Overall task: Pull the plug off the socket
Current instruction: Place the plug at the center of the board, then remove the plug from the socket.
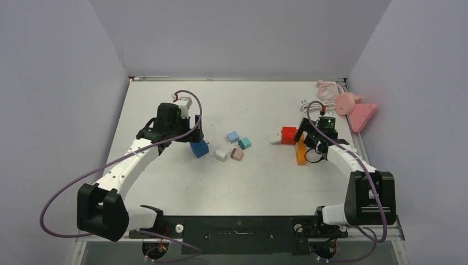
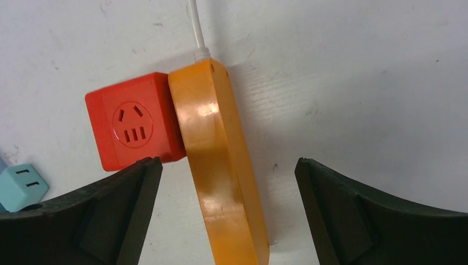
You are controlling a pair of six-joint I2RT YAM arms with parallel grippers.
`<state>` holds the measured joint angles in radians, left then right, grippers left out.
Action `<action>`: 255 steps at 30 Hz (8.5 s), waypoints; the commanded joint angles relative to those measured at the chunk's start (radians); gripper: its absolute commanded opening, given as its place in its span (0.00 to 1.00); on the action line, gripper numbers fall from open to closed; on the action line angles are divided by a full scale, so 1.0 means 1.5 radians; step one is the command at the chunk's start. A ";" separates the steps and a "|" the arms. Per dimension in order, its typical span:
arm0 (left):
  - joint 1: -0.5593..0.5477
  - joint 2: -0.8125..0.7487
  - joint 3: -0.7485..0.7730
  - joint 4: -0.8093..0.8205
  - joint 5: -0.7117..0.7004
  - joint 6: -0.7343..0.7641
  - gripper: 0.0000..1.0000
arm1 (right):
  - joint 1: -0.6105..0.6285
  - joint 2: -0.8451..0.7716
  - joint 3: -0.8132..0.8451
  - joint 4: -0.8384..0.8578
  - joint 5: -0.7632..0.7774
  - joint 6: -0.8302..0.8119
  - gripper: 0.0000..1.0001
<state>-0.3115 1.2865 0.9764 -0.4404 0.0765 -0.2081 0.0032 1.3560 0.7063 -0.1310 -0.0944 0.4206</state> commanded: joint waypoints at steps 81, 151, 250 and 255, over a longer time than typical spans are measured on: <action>-0.083 0.217 -0.030 0.402 0.377 -0.329 0.41 | 0.246 0.215 -0.150 0.730 -0.385 0.202 0.05; -0.091 0.239 -0.036 0.374 0.343 -0.328 0.00 | 0.433 0.145 0.136 0.128 0.055 0.054 0.63; -0.099 0.236 0.029 0.270 0.324 -0.205 0.00 | 0.427 0.129 0.039 0.226 0.115 0.045 0.05; -0.078 0.249 0.032 0.267 0.354 -0.214 0.00 | 0.409 0.108 0.016 0.269 0.037 0.062 0.05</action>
<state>-0.4488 1.6855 0.9829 -0.0200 0.5732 -0.6231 0.6552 1.5459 0.7486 0.2733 -0.0303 0.5404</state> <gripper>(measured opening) 0.183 0.595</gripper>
